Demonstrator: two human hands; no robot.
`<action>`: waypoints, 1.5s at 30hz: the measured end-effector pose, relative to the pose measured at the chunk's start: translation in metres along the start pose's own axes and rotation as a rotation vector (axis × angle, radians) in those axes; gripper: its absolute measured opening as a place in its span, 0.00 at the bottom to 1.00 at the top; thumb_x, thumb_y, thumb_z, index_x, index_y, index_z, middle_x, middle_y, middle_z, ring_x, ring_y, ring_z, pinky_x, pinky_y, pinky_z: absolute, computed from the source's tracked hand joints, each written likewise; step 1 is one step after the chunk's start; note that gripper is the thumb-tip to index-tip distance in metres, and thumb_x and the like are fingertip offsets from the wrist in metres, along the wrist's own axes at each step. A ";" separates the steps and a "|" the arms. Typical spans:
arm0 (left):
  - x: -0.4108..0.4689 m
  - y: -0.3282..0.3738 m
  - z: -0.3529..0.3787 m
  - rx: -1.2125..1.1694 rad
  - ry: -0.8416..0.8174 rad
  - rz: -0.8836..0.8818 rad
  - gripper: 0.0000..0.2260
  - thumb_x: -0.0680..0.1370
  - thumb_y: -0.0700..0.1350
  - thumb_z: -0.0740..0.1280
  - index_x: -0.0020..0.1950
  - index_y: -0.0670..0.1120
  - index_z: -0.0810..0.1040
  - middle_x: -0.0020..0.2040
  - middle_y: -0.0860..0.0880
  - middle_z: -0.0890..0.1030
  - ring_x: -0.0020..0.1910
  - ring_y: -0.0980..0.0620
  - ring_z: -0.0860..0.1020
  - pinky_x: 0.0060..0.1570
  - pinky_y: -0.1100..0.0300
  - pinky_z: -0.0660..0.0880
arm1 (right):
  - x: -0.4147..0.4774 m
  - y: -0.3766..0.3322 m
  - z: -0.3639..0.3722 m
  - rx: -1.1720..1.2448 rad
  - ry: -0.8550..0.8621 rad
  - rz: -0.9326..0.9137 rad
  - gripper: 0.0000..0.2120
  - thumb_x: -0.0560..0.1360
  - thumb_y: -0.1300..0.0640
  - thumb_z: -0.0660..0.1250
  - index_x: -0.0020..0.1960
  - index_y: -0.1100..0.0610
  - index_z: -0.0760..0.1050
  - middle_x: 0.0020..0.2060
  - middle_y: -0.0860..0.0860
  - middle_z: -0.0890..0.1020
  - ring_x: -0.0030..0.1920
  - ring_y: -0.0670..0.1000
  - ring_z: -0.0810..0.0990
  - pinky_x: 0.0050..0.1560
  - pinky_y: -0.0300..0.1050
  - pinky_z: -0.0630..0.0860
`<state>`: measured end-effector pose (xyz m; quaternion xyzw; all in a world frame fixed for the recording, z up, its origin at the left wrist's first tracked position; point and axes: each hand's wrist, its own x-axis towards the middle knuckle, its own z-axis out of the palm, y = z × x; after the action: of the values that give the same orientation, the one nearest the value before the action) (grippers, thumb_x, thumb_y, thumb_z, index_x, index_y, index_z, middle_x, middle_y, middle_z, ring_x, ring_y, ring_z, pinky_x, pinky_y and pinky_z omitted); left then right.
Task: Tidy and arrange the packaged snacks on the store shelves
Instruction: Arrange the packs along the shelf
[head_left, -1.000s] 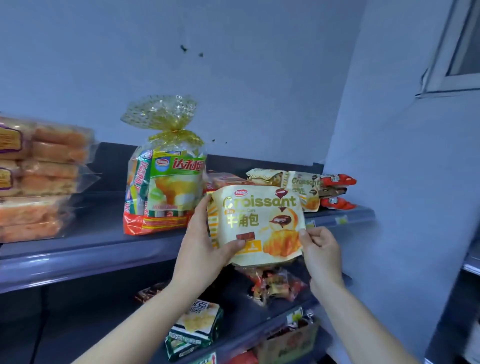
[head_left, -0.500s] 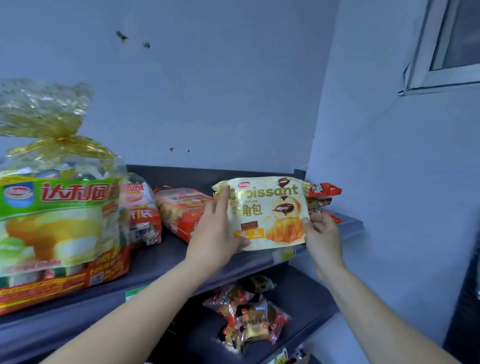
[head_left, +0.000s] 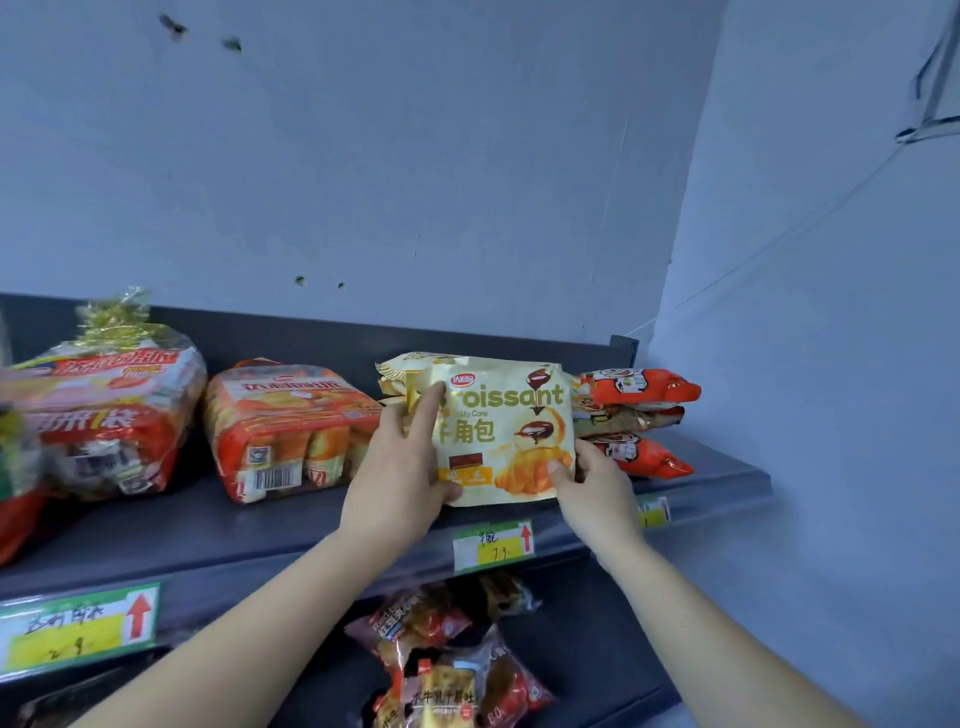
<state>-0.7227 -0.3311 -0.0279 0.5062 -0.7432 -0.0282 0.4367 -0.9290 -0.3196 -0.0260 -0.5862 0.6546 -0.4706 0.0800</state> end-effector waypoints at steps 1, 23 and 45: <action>0.002 0.002 0.005 0.018 0.011 -0.013 0.48 0.68 0.45 0.78 0.75 0.61 0.47 0.71 0.46 0.60 0.64 0.42 0.70 0.54 0.50 0.75 | 0.005 0.005 0.000 -0.016 -0.016 -0.008 0.09 0.79 0.52 0.62 0.58 0.48 0.74 0.48 0.44 0.80 0.50 0.49 0.77 0.48 0.48 0.75; -0.021 0.019 0.015 0.379 0.028 -0.082 0.38 0.77 0.54 0.67 0.78 0.56 0.46 0.68 0.45 0.65 0.61 0.43 0.72 0.51 0.48 0.73 | 0.006 0.039 0.015 0.007 0.060 -0.052 0.12 0.77 0.50 0.64 0.56 0.55 0.75 0.52 0.52 0.81 0.56 0.58 0.75 0.53 0.54 0.74; -0.161 -0.038 -0.010 0.443 -0.028 0.154 0.07 0.69 0.44 0.74 0.46 0.47 0.83 0.42 0.50 0.80 0.41 0.46 0.78 0.35 0.54 0.75 | -0.107 0.039 0.059 -0.073 0.086 -0.158 0.12 0.76 0.56 0.66 0.59 0.53 0.76 0.57 0.49 0.74 0.59 0.50 0.73 0.47 0.41 0.69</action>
<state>-0.6711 -0.2206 -0.1407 0.5310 -0.7736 0.1622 0.3053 -0.8853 -0.2651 -0.1339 -0.6179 0.6258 -0.4760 -0.0070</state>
